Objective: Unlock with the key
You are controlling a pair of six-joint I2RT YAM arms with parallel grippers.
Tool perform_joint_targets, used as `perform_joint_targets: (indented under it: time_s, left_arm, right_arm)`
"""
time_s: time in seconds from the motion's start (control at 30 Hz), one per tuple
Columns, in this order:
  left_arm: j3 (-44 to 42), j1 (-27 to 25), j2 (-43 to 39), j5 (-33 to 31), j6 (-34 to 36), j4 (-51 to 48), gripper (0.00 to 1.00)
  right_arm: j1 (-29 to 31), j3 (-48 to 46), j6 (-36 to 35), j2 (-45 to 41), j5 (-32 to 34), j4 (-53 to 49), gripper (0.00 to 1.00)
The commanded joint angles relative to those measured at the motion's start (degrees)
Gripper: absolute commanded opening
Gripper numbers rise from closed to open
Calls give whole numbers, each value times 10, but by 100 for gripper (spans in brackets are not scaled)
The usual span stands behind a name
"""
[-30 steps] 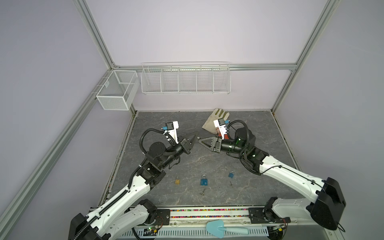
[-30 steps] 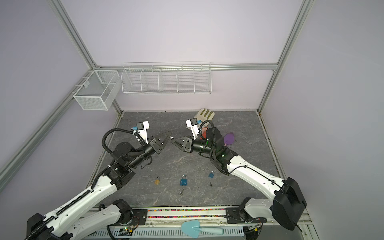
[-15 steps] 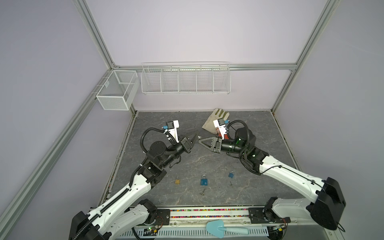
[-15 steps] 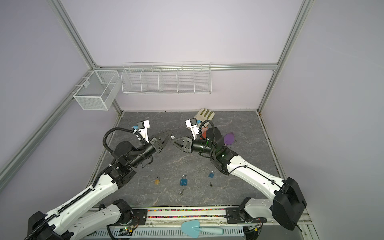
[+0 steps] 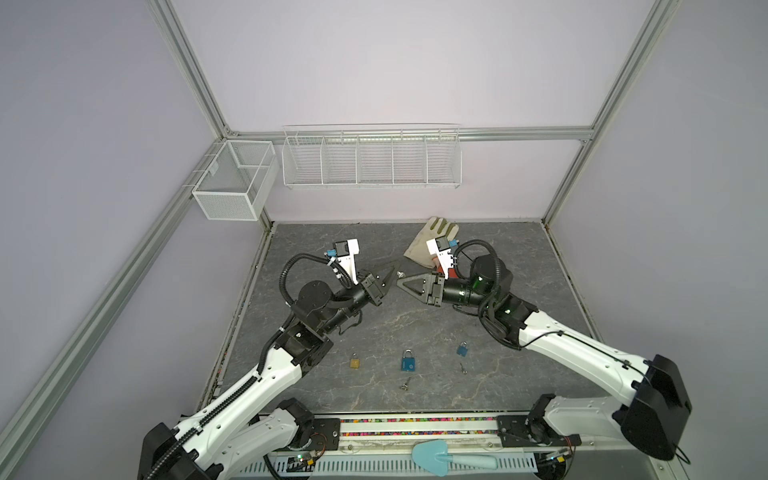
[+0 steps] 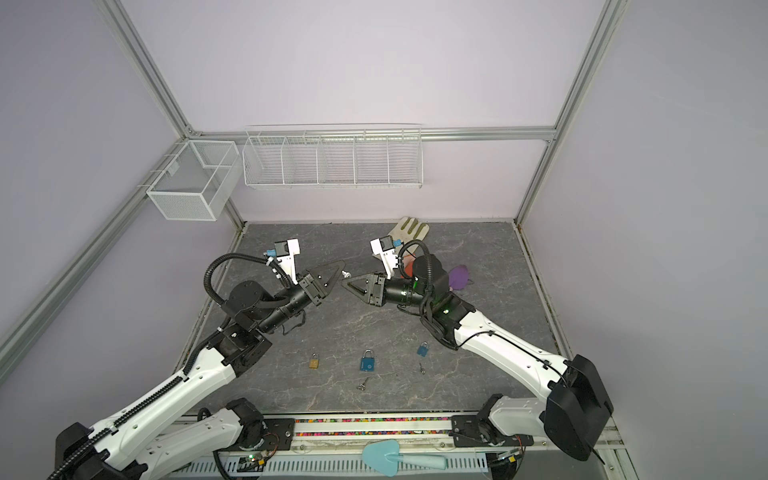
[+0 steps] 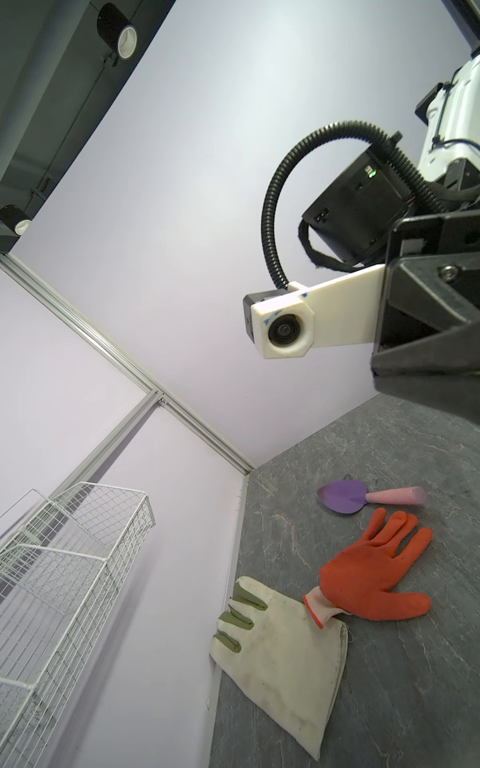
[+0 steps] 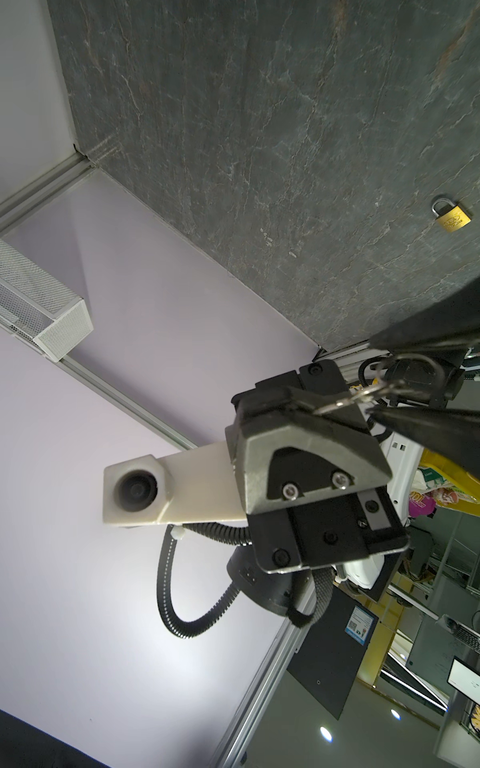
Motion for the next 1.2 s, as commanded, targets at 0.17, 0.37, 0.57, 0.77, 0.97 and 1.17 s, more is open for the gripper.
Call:
perform_joint_targets:
  time_s: [0.17, 0.37, 0.57, 0.77, 0.97, 1.17]
  left_arm:
    - [16, 0, -9, 0, 1, 4, 0]
    - [17, 0, -10, 1, 1, -1, 0]
    - [19, 0, -8, 2, -1, -1, 0]
    - [24, 0, -2, 10, -2, -3, 0]
    - [24, 0, 1, 13, -3, -2, 0]
    - [21, 0, -4, 13, -5, -4, 0]
  right_arm:
    - [-7, 5, -5, -26, -8, 12, 24]
    - [-10, 3, -6, -31, -12, 11, 23]
    - [-10, 5, 1, -19, -22, 22, 19]
    - [-10, 10, -2, -17, -25, 25, 19]
    - [-10, 13, -1, -12, -26, 27, 20]
    - [-10, 14, -1, -12, -23, 29, 18]
